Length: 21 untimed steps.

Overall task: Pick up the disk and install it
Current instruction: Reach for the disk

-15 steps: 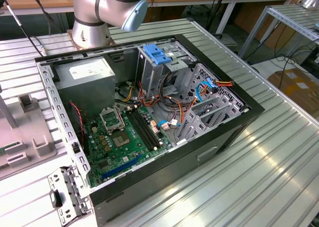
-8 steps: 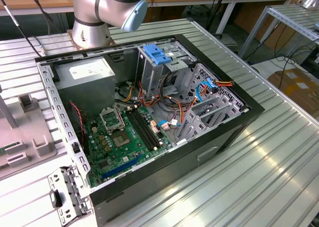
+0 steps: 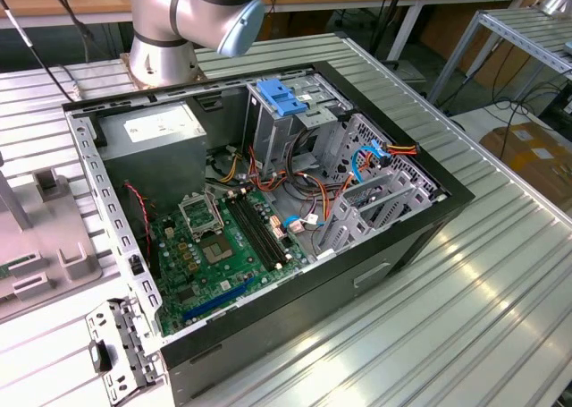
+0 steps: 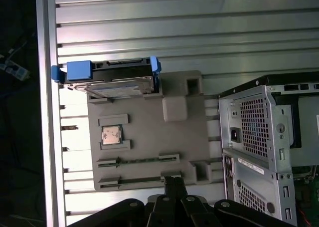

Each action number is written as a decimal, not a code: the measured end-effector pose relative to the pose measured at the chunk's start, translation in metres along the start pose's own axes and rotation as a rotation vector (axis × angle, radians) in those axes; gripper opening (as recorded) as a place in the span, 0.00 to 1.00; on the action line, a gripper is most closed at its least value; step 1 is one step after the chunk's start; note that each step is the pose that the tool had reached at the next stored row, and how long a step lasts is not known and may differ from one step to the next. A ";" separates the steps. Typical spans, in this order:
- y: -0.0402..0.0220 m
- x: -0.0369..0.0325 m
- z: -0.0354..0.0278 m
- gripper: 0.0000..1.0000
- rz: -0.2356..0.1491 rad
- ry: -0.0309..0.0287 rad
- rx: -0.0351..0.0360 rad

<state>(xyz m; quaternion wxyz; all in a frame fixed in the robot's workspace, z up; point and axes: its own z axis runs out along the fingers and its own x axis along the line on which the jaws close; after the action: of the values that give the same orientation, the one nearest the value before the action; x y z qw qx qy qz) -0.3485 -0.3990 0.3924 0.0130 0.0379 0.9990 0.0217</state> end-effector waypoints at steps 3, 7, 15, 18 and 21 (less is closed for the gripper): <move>-0.0001 0.0020 0.0000 0.11 0.000 0.0000 0.0000; -0.0004 0.0051 -0.0001 0.11 0.000 -0.0001 -0.0001; -0.0008 0.0112 -0.0002 0.11 0.000 0.0000 0.0000; -0.0010 0.0137 -0.0003 0.11 0.000 0.0001 0.0000; -0.0012 0.0164 -0.0003 0.11 0.000 -0.0001 -0.0001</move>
<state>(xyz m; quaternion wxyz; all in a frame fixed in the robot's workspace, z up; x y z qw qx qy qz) -0.3649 -0.3989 0.3923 0.0131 0.0379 0.9990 0.0217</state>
